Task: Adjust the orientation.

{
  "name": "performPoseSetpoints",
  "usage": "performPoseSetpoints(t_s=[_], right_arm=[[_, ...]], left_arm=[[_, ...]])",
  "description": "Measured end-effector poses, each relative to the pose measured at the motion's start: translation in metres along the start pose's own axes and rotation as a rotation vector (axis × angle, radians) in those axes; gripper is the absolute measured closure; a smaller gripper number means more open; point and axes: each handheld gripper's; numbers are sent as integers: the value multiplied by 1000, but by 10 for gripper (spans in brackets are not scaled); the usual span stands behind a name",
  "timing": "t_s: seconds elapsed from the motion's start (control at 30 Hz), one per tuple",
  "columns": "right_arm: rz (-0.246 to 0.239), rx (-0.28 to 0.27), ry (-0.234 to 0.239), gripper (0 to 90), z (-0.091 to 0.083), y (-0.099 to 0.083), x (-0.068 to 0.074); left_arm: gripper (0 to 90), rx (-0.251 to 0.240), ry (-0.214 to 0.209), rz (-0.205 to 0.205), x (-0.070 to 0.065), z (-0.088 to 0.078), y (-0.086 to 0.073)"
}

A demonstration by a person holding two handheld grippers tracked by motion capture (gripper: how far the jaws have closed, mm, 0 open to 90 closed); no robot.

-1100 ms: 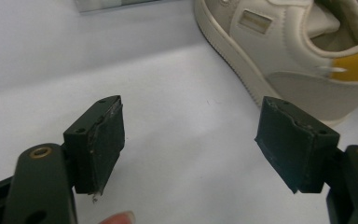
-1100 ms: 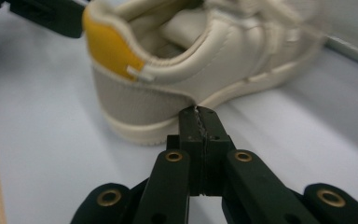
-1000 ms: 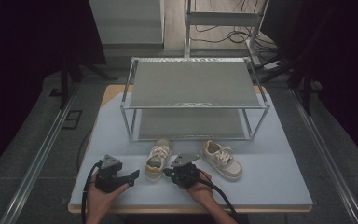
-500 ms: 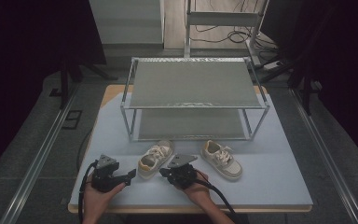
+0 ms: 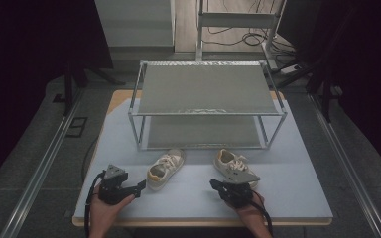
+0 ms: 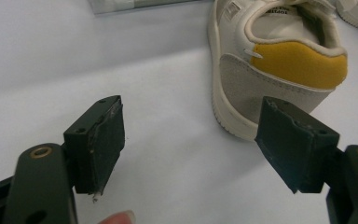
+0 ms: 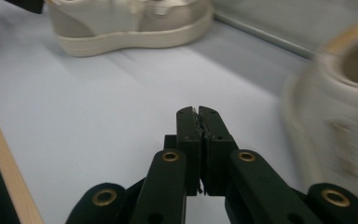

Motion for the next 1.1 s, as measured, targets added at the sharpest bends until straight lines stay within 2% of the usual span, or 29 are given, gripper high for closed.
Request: performPoseSetpoints(t_s=[0.23, 0.33, 0.4, 0.5, 0.63, 0.67, 0.77, 1.0, 1.1], right_arm=[[44, -14, -44, 871, -20, -10, -15], [64, -9, -72, 871, -28, -19, -22], [104, -7, -109, 876, -38, -32, -32], [155, -37, -77, 891, -49, -40, -41], [147, -31, -103, 892, -56, -41, -44], [158, -31, -123, 894, -58, -42, -48], [177, -34, -113, 894, -61, -44, -53], [209, -35, -156, 895, -68, -46, -67], [225, -35, -184, 894, -68, -43, -79]], left_arm=[[235, 6, -6, 7, -1, 2, 0], [235, 5, -6, 2, -1, 1, -1], [235, 5, -7, 4, 0, 2, -1], [236, 8, -5, -1, 1, 3, -1], [235, 11, -3, 2, 0, 4, 0], [235, 11, -6, 5, 0, 4, -1], [235, 13, -7, 7, -1, 5, -1], [235, 10, -1, -1, 2, 3, -1], [235, 14, 0, 0, 1, 4, -1]])
Point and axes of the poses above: each handheld gripper's, and its own axes: z roughly forward along the jaws, y roughly out of its top, x roughly to its left, and after that the axes turned 5 degrees about y, right-handed
